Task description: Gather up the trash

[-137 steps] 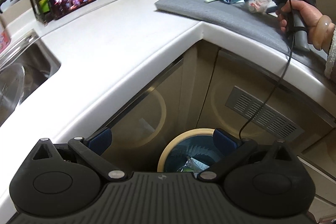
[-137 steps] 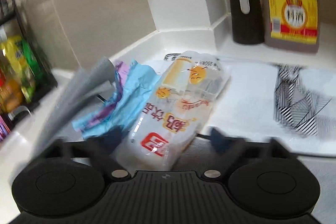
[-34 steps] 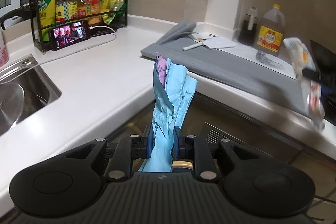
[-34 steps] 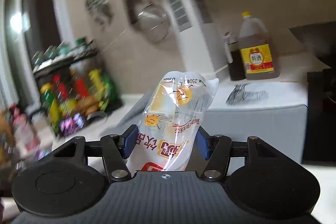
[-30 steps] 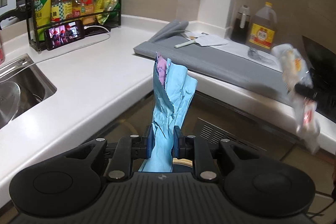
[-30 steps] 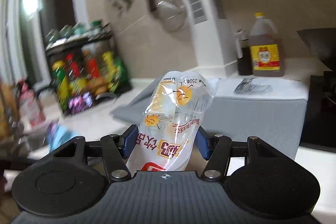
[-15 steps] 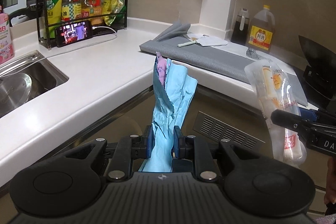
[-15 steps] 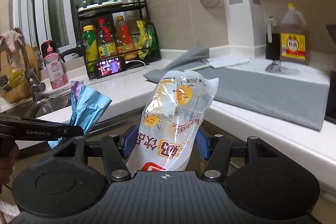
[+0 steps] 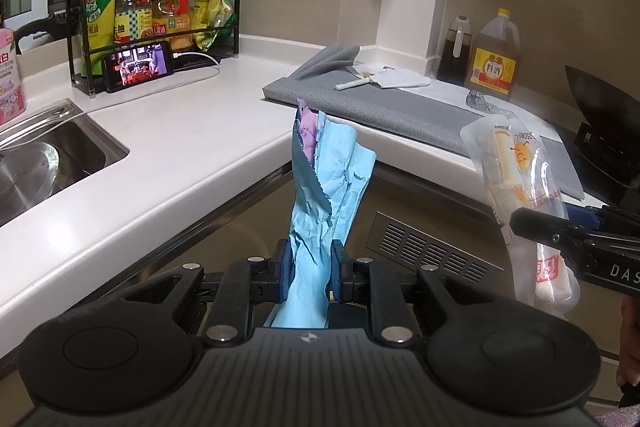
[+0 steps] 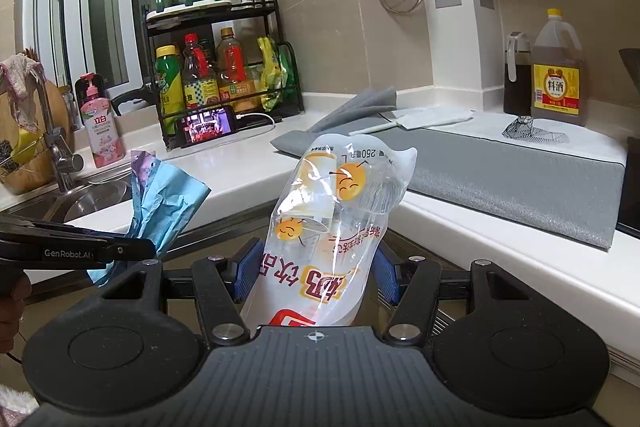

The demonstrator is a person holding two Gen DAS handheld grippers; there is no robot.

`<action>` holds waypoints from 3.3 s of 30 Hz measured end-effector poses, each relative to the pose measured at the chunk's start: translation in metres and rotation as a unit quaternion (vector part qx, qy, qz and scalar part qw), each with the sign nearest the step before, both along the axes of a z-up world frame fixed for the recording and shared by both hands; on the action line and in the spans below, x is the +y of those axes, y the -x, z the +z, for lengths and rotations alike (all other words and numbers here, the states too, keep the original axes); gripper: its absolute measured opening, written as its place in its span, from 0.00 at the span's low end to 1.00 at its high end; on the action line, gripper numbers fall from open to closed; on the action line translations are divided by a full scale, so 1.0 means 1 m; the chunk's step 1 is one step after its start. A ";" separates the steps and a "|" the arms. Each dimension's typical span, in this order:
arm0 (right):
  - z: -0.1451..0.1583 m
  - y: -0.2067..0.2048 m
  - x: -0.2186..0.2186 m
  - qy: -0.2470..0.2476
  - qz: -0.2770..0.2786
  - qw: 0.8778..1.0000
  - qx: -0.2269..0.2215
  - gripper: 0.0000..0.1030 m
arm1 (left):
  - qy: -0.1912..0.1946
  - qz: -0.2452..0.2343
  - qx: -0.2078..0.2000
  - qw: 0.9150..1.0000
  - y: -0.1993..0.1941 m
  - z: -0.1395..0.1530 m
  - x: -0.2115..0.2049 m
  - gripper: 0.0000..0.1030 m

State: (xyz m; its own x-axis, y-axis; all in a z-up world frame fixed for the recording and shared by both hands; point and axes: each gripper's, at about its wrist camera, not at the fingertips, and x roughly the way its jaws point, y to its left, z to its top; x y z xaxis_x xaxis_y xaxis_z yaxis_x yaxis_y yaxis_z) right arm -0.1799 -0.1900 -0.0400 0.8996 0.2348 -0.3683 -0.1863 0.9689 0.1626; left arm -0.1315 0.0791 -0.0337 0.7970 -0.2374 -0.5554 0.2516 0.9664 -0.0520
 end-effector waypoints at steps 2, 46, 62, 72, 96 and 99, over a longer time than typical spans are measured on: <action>0.000 0.000 0.001 -0.001 -0.001 1.000 0.002 0.60 | -0.001 -0.001 0.002 1.000 -0.001 0.000 -0.001 0.21; -0.009 -0.015 0.009 0.003 -0.006 1.000 0.026 0.60 | -0.026 -0.001 0.029 0.999 -0.019 -0.007 -0.014 0.21; -0.020 -0.022 0.010 0.001 -0.004 0.999 0.048 0.60 | -0.037 0.004 0.053 0.998 -0.034 -0.020 -0.019 0.22; -0.031 -0.033 0.015 0.030 0.007 0.997 0.065 0.60 | -0.045 0.006 0.078 0.996 -0.044 -0.033 -0.019 0.22; -0.081 -0.077 0.031 0.057 0.028 0.980 0.186 0.60 | -0.060 -0.005 0.192 0.980 -0.088 -0.104 -0.027 0.22; -0.094 -0.089 0.037 0.066 0.030 0.971 0.227 0.60 | -0.064 -0.007 0.224 0.972 -0.096 -0.123 -0.028 0.22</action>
